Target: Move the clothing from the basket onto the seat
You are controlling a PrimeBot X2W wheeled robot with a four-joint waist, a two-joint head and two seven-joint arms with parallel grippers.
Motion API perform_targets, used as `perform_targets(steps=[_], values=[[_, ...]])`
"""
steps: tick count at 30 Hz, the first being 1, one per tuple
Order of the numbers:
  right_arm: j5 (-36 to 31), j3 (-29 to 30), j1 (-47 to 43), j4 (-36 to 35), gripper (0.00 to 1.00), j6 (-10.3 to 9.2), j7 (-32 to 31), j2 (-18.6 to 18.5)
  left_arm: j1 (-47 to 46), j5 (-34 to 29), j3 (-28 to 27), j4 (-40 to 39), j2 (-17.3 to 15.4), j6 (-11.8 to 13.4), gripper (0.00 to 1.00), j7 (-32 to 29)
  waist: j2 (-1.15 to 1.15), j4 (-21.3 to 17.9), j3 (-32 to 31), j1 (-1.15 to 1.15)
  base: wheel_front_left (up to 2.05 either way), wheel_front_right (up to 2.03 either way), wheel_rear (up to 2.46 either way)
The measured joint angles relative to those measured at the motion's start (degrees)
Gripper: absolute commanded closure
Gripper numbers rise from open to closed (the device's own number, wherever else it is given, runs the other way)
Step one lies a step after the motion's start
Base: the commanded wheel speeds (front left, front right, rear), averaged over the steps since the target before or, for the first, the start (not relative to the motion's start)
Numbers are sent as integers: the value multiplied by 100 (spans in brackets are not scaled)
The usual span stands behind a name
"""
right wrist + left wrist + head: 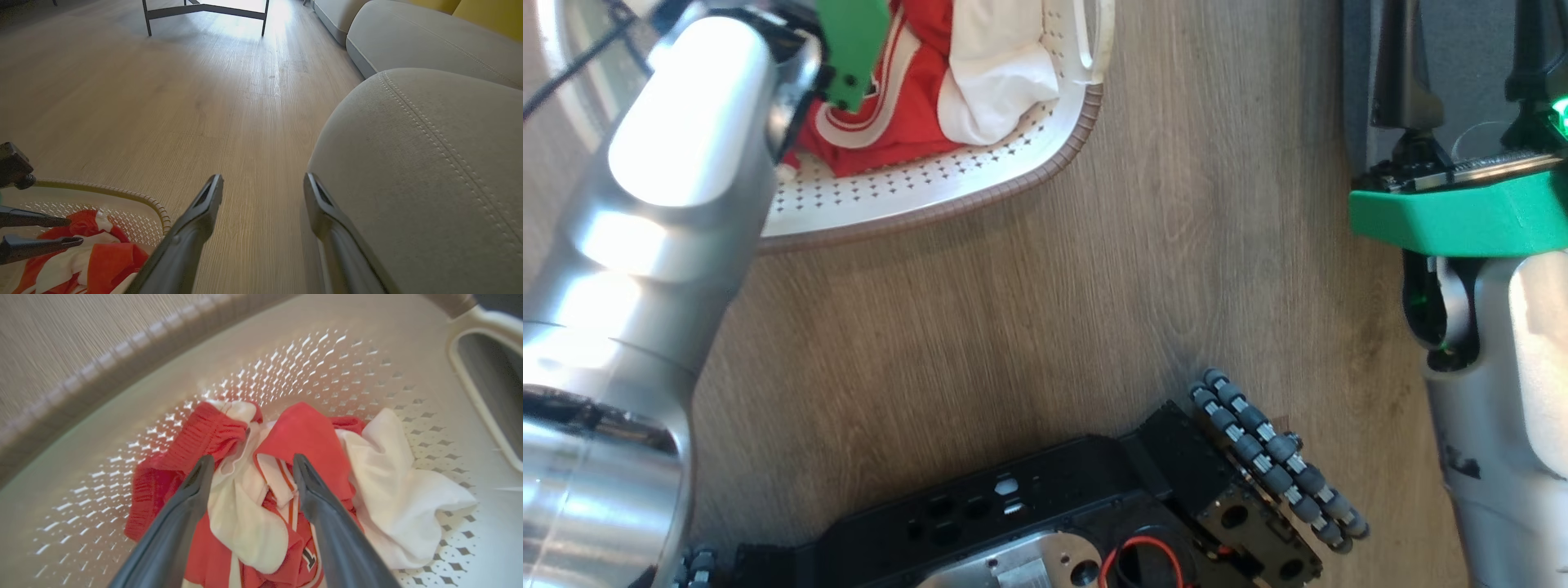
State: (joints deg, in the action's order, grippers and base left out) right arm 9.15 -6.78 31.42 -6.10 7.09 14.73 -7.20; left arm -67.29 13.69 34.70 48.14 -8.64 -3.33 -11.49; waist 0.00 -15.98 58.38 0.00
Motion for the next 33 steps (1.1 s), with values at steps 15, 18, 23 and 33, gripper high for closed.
perform_targets(steps=[15,18,23,33], values=[[1,-81,-22,-57,0,0,0,131,-346,74,-83,603,-56,336,0,-103,0,-135,115,0,0,0,0],[19,-118,-23,-56,0,0,0,152,-352,102,-96,671,-34,336,0,-94,0,-170,94,0,0,0,0],[53,-134,-30,-55,0,0,0,170,-384,102,-97,757,-19,359,0,23,0,-250,91,0,0,0,0],[99,-175,-101,-38,0,0,0,293,-482,152,-76,909,-8,506,0,179,0,-345,138,0,0,0,0]])
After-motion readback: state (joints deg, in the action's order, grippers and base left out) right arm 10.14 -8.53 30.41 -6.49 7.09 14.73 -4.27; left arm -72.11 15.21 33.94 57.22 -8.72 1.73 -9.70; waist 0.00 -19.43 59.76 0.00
